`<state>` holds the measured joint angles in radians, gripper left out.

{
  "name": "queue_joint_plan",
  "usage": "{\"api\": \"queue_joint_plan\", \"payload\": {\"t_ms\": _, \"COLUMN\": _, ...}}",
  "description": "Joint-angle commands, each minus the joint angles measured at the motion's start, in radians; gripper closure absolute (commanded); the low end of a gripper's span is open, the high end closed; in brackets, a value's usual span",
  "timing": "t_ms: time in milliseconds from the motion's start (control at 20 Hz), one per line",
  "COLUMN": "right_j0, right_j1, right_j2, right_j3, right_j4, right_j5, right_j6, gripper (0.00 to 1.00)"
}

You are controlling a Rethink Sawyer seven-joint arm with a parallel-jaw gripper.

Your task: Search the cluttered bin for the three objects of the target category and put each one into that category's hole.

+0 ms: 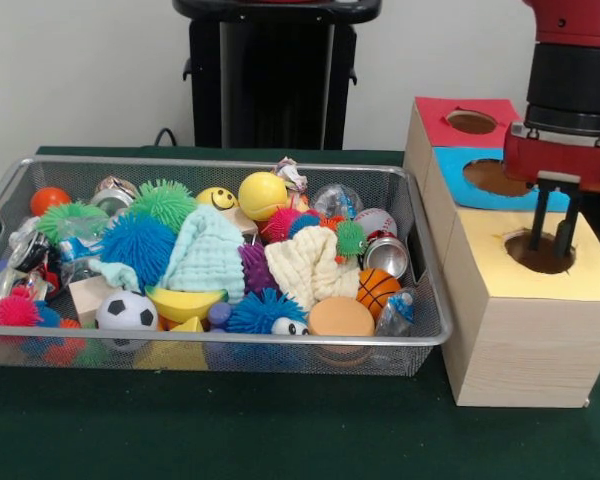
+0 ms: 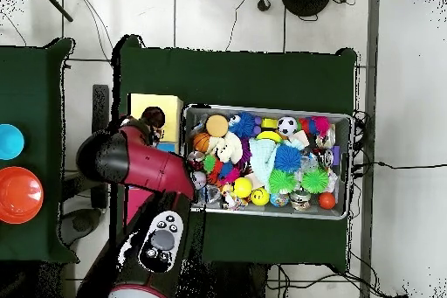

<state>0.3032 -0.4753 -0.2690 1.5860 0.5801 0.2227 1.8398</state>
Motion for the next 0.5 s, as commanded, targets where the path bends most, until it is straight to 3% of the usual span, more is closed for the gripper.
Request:
{"api": "queue_joint_plan", "payload": {"t_ms": 50, "right_j0": 0.001, "right_j1": -0.008, "right_j2": 0.051, "right_j3": 0.061, "right_j4": -0.037, "right_j5": 0.132, "right_j6": 0.169, "gripper": 0.0}}
{"api": "queue_joint_plan", "payload": {"t_ms": 500, "right_j0": 0.02, "right_j1": -0.004, "right_j2": 0.023, "right_j3": 0.054, "right_j4": -0.042, "right_j5": 0.147, "right_j6": 0.172, "gripper": 0.0}}
